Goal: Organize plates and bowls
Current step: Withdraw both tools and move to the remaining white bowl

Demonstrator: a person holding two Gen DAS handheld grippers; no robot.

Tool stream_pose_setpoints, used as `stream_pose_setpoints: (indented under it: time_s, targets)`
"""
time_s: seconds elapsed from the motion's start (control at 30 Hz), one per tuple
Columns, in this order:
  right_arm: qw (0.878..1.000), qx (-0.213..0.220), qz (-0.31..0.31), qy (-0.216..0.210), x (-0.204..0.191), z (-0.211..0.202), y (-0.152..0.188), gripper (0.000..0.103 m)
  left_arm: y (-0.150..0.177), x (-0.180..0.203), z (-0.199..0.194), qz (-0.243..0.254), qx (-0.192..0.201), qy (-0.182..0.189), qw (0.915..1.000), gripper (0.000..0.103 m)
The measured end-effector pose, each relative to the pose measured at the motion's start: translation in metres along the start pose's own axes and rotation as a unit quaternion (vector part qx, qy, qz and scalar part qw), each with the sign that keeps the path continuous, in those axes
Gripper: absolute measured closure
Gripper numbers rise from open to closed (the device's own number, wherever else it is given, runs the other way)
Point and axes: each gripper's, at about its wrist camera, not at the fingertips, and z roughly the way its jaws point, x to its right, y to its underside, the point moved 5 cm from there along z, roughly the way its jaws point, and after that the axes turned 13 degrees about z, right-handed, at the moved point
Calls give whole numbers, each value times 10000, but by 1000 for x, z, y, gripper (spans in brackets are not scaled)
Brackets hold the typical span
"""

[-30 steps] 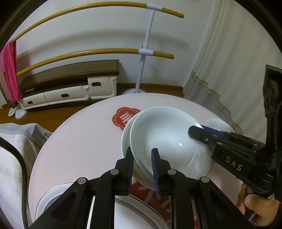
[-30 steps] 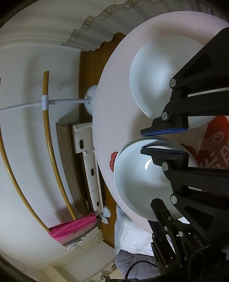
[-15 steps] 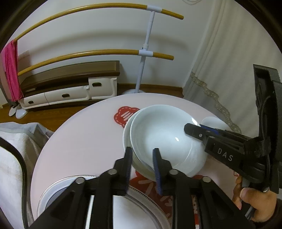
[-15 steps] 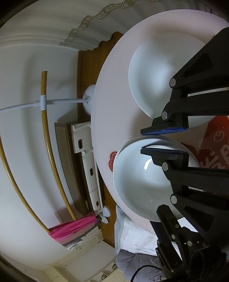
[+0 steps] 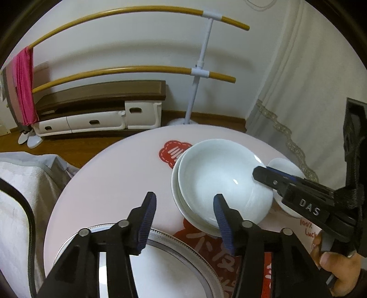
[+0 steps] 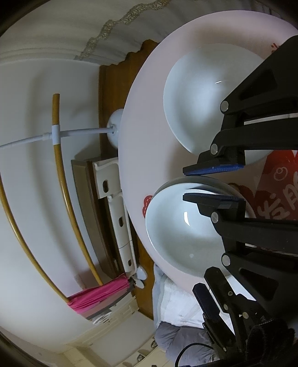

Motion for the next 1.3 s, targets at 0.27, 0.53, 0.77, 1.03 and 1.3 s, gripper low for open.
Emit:
stream_pose_setpoints:
  time_s: [0.27,0.53,0.77,1.03,1.3]
  targets:
    - [9994,220,-58,-272,-6,-50,8,68,11,13,-40,-104,277,-161,9994,45]
    - [9985,442,-99,-316,6,-111,26,52,35,53,-93,-117,729,-321,9968,32]
    - [9972,602,-200,-389,27,-162,43,33,62,96,-126,-409,1167,-575,9907,11]
    - [9965,755,-174,-315,60,-197,44,31,80,149,-121,-394,1073,-457,9924,8]
    - [9969,777,-72,-54,99,-196,29,30,65,170,-91,-550,909,-360,9937,7]
